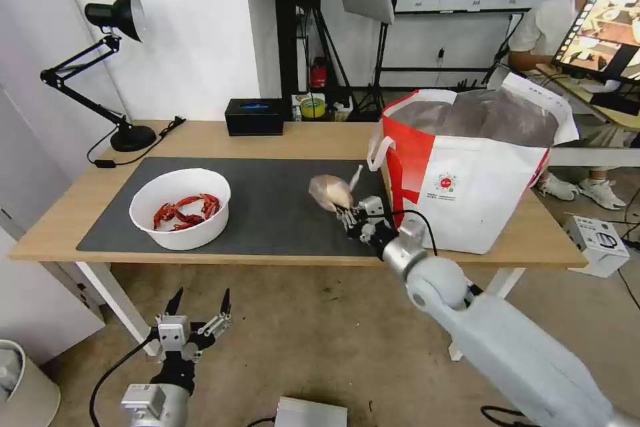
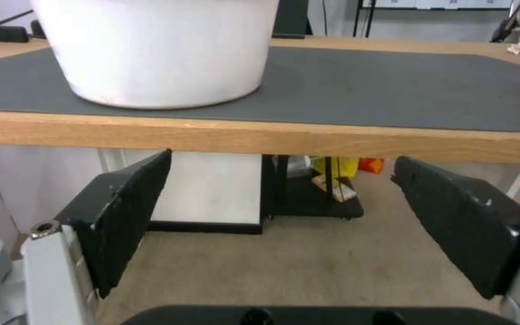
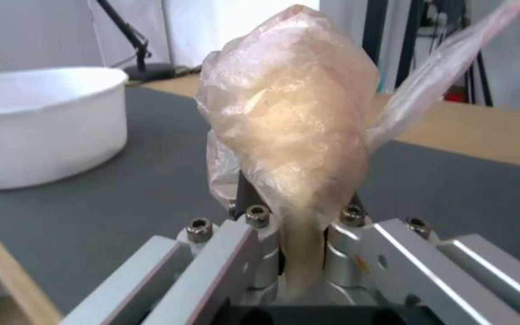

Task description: Pick up the trash from the table and place it into the takeout bag.

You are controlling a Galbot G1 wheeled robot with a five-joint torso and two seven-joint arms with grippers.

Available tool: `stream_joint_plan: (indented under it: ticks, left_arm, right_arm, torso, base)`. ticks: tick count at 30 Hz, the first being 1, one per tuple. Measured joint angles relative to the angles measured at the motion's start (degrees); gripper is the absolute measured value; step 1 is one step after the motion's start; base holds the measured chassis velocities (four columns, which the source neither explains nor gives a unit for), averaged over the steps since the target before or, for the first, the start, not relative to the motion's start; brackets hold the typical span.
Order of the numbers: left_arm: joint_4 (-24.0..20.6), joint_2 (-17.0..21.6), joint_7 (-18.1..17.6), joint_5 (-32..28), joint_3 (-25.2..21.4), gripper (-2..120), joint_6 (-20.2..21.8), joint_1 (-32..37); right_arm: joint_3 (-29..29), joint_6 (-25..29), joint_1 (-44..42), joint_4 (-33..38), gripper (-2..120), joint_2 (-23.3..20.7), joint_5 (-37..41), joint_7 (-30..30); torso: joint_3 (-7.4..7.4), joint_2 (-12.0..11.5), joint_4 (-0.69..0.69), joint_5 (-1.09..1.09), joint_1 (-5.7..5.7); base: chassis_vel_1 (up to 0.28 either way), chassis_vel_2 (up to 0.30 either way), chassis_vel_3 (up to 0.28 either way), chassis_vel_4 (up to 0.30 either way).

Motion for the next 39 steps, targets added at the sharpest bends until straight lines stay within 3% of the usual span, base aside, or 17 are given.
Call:
stream_joint_plan:
  ticks: [7, 9, 21, 29, 39]
  left_arm:
    - [-0.3, 0.3, 0.1, -0.2, -0.2, 100, 0.0, 0.0]
    - [-0.2, 0.6, 0.1, -0.5, -0.5, 100, 0.0, -0.2]
    - [0.8, 0.4, 0.1, -0.9, 0.0, 100, -0.1, -1.2]
    - [2.1, 1.2, 0.1, -1.1, 0.3, 100, -0.4, -2.0]
    - [2.9, 2.1, 0.1, -1.4, 1.1, 100, -0.4, -2.9]
  right_arm:
    - [8.7, 2.7, -9.0, 6.3, 5, -3.7, -0.4, -1.9]
    - [11.3, 5.6, -13.2, 8.5, 5, -4.7, -0.5, -3.4]
    - [22.2, 10.8, -22.6, 15.7, 5, -3.0, 2.3, -5.7]
    - [34.1, 9.6, -20.2, 17.0, 5, -6.2, 9.9, -5.9]
    - [37.8, 7.3, -11.7, 14.3, 5, -11.9, 17.3, -3.3]
  torso:
    - [0.0, 0.0, -0.01, -0.01, 0.0]
    - [0.0, 0.0, -0.02, 0.0, 0.0]
    - [0.0, 0.0, -0.01, -0.01, 0.0]
    - [0.01, 0.0, -0.01, 0.01, 0.0]
    - [0.01, 0.0, -0.01, 0.0, 0.01]
  base:
    - [0.0, 0.0, 0.0, 0.0]
    - [0.0, 0.0, 0.0, 0.0]
    - [0.0, 0.0, 0.0, 0.0]
    - [0.0, 0.0, 0.0, 0.0]
    - [0.0, 0.0, 0.0, 0.0]
